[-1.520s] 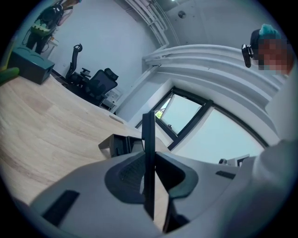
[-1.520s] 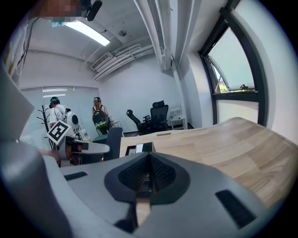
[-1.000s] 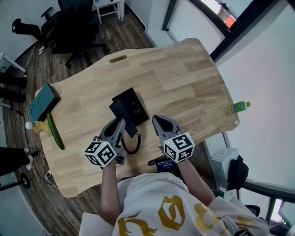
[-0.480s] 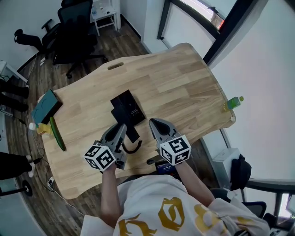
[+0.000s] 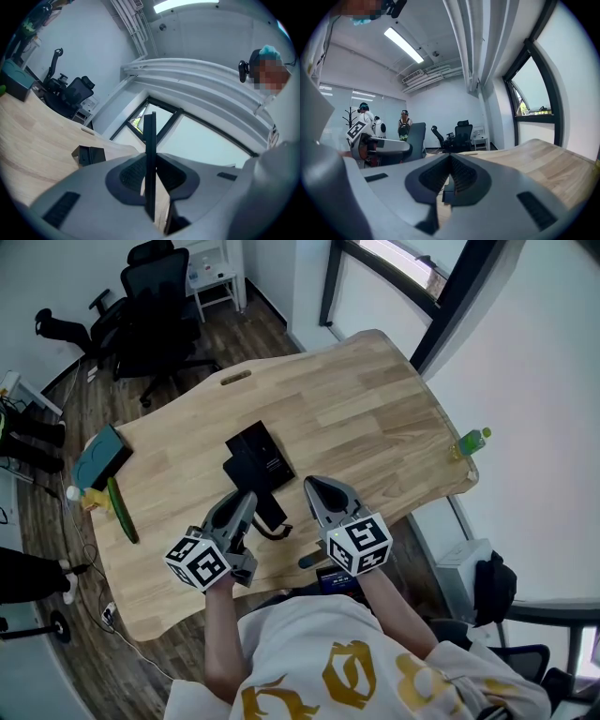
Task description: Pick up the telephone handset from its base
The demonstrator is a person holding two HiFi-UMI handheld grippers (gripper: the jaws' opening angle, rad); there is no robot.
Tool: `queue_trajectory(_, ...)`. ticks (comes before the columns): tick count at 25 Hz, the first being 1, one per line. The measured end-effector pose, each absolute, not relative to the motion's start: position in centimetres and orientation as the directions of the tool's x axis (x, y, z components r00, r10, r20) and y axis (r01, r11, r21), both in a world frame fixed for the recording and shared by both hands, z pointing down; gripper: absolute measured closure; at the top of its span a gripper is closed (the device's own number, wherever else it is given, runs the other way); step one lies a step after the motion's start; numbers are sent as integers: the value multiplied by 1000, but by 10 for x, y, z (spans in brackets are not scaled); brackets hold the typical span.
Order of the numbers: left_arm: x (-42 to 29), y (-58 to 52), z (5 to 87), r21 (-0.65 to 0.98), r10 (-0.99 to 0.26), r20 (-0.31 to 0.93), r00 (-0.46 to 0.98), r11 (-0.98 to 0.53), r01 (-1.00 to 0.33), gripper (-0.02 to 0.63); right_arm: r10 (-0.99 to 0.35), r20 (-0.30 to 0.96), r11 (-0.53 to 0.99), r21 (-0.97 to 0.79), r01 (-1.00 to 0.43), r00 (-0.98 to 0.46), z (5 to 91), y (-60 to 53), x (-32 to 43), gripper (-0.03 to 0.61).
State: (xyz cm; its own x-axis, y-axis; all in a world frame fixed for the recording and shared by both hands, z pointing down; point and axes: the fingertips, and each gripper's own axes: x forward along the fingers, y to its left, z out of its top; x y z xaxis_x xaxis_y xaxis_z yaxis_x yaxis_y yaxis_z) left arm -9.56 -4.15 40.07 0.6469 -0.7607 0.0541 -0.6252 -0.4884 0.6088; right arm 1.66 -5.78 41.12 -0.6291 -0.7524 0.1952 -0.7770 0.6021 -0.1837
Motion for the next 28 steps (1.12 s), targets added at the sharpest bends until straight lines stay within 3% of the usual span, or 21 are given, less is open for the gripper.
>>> queue_trajectory(28,-91,-35,386,630,-736,-14,677,-532,-565,541,-796,184,556,-153,-817,-576,404,-51,33,574)
